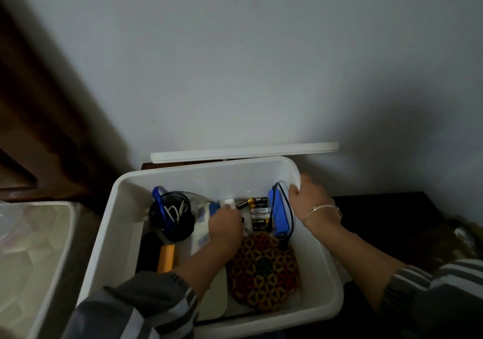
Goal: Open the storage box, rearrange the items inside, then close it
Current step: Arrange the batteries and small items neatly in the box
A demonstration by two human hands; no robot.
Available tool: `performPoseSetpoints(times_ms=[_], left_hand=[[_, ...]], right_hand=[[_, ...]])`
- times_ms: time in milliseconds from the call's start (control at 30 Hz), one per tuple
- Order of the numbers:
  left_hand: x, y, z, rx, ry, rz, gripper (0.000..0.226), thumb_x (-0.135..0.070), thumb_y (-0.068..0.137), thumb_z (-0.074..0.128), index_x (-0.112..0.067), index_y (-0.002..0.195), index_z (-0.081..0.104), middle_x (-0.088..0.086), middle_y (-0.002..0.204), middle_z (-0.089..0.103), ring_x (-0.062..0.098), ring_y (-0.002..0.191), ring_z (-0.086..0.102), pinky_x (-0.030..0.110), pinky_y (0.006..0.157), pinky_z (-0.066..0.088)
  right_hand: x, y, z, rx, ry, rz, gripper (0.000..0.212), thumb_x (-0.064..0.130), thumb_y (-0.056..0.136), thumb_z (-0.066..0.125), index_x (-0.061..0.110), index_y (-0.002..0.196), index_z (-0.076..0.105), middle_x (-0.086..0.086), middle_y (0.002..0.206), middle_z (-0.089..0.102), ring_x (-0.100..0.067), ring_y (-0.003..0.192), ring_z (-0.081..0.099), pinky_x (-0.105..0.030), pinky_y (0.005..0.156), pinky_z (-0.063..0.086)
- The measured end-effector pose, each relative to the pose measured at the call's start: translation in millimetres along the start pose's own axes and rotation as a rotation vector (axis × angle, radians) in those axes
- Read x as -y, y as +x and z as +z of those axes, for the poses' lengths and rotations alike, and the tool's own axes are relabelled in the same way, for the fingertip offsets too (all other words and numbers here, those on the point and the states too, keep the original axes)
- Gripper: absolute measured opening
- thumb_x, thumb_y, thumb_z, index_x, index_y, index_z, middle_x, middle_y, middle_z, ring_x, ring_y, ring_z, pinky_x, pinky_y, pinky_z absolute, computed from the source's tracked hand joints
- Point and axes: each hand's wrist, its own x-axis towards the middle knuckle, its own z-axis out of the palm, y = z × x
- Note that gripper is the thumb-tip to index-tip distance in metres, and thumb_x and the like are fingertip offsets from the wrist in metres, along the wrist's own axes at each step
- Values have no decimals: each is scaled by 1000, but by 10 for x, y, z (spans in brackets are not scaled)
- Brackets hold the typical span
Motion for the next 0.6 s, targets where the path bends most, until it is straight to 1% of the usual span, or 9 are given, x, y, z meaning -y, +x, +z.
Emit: performPoseSetpoints(times_ms=[133,233,333,433,533,600], left_hand=[[-121,53,74,-1,96,7,24,-16,94,52,-10,112,66,8,118,61,23,109,59,31,80,48],[-166,48,121,2,154,1,26,-14,97,49,-8,116,65,8,118,62,23,109,59,31,78,47],[-165,68,152,13,145,-14,26,-12,97,48,-8,116,65,9,119,62,23,109,59,31,76,48],[-153,93,154,15,83,-40,24,-17,97,51,-11,116,65,7,120,61,21,109,59,29,79,49],[-151,102,140,14,55,-62,25,-14,96,50,-11,118,63,6,120,63,20,108,61,29,78,50],[-158,108,139,19,51,-65,26,-12,97,50,-11,119,63,6,120,64,20,108,63,29,78,51]], right_hand=[[-23,17,-9,0,-2,17,31,36,97,35,10,113,42,-13,89,60,-27,71,51,-31,63,40],[-20,14,-9,4,-5,14,31,36,97,35,10,112,42,-15,94,62,-29,72,52,-31,63,40],[-19,14,-12,6,-10,14,29,35,97,35,10,111,41,-13,92,62,-26,69,48,-31,62,39],[-22,12,-21,3,-17,16,27,34,97,35,11,110,41,-10,83,57,-25,67,47,-31,61,38],[-11,2,-18,-4,-21,13,27,33,98,35,11,110,41,-2,70,46,-23,63,44,-31,59,36],[-9,2,-20,-8,-20,15,27,33,98,35,11,111,41,2,65,38,-22,61,42,-30,58,35]])
